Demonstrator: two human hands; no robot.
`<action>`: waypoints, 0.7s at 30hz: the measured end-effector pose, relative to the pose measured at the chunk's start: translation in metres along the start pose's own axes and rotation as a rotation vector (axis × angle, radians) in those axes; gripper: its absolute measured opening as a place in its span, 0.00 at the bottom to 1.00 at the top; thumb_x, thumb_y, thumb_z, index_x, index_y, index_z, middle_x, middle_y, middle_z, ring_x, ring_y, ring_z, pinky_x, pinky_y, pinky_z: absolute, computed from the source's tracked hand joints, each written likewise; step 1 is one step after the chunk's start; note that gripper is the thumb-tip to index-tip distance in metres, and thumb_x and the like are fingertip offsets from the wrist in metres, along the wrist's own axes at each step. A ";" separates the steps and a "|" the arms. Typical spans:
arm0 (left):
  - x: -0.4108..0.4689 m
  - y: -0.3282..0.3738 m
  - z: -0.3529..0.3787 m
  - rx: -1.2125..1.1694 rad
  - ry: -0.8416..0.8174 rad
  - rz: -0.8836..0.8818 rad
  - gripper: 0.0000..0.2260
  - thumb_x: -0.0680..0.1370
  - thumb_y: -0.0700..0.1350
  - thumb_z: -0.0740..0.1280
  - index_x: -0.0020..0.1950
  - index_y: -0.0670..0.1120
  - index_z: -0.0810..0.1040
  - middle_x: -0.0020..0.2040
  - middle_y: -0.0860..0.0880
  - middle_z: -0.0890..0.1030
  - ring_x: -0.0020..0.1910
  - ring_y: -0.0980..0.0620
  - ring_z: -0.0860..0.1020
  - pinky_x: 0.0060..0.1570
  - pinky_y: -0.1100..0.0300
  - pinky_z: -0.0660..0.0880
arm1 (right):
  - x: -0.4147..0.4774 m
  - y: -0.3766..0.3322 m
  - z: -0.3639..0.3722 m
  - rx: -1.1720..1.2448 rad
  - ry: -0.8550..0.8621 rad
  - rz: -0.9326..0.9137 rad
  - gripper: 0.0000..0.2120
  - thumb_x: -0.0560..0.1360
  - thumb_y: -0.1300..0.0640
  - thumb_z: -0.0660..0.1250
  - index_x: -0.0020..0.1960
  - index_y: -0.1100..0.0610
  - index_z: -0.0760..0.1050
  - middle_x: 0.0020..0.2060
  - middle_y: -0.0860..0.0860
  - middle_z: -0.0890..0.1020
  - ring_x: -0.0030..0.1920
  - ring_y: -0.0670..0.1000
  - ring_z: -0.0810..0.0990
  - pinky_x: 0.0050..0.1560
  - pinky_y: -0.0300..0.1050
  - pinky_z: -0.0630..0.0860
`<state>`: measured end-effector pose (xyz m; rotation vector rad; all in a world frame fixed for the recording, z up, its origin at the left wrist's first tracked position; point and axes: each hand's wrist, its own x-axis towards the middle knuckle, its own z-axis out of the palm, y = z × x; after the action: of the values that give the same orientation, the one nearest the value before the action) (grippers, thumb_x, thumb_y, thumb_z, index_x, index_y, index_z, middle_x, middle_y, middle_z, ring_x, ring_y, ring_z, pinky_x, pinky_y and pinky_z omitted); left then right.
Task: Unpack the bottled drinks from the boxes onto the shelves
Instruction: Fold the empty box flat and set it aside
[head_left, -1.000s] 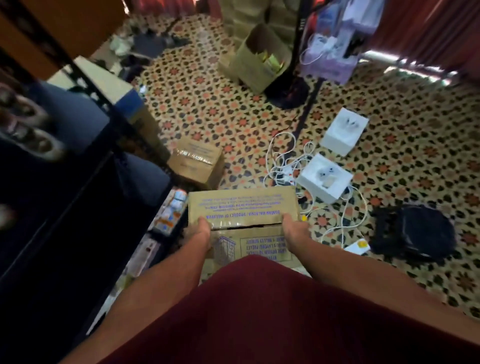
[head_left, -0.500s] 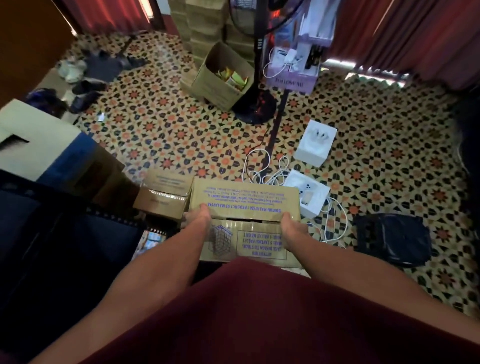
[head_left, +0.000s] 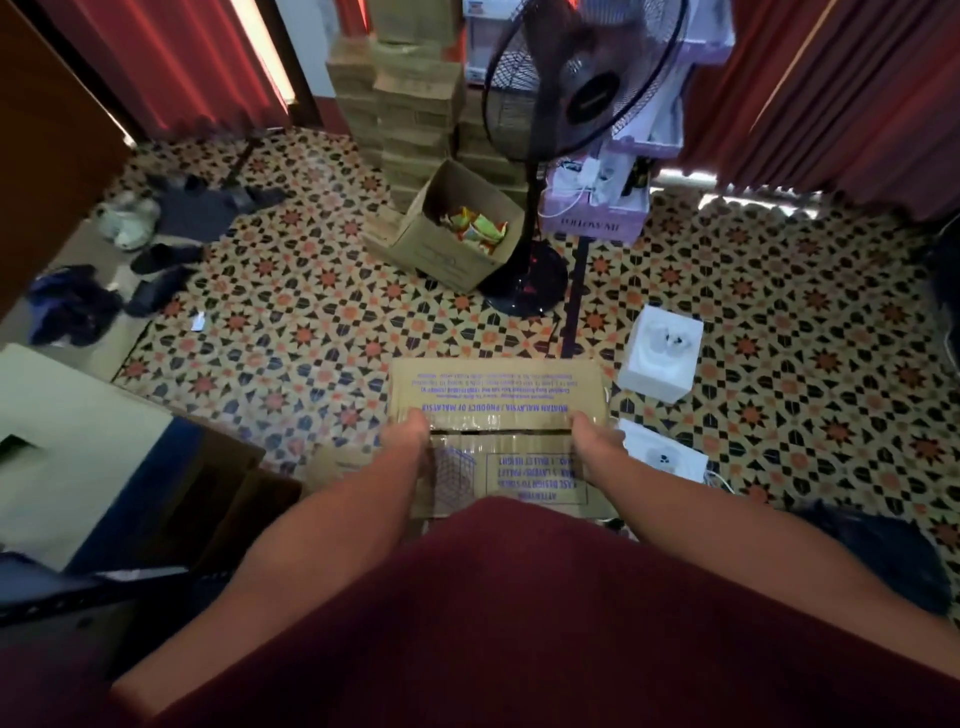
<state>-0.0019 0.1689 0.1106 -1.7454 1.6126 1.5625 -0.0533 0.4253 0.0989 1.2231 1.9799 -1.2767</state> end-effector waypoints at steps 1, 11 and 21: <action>0.006 0.018 -0.002 -0.016 0.014 0.017 0.29 0.77 0.59 0.63 0.73 0.47 0.63 0.61 0.40 0.77 0.52 0.39 0.80 0.48 0.45 0.82 | 0.002 -0.016 0.011 -0.016 -0.014 -0.011 0.45 0.59 0.33 0.70 0.68 0.58 0.68 0.61 0.58 0.78 0.58 0.62 0.79 0.60 0.59 0.79; 0.091 0.141 -0.025 -0.135 0.017 -0.016 0.18 0.78 0.51 0.68 0.59 0.39 0.73 0.45 0.42 0.82 0.38 0.46 0.82 0.34 0.53 0.81 | 0.038 -0.167 0.122 -0.142 -0.046 -0.100 0.39 0.61 0.37 0.71 0.66 0.56 0.71 0.59 0.56 0.79 0.54 0.60 0.80 0.58 0.56 0.80; 0.197 0.211 -0.040 -0.450 0.124 -0.158 0.28 0.62 0.55 0.74 0.57 0.43 0.76 0.48 0.43 0.83 0.44 0.42 0.82 0.43 0.47 0.82 | 0.043 -0.342 0.251 -0.518 -0.104 -0.351 0.31 0.72 0.40 0.69 0.65 0.61 0.72 0.54 0.56 0.81 0.52 0.60 0.82 0.55 0.53 0.80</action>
<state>-0.2031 -0.0345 0.0530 -2.1725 1.1946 1.8745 -0.3893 0.1633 0.1110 0.5699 2.3135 -0.8596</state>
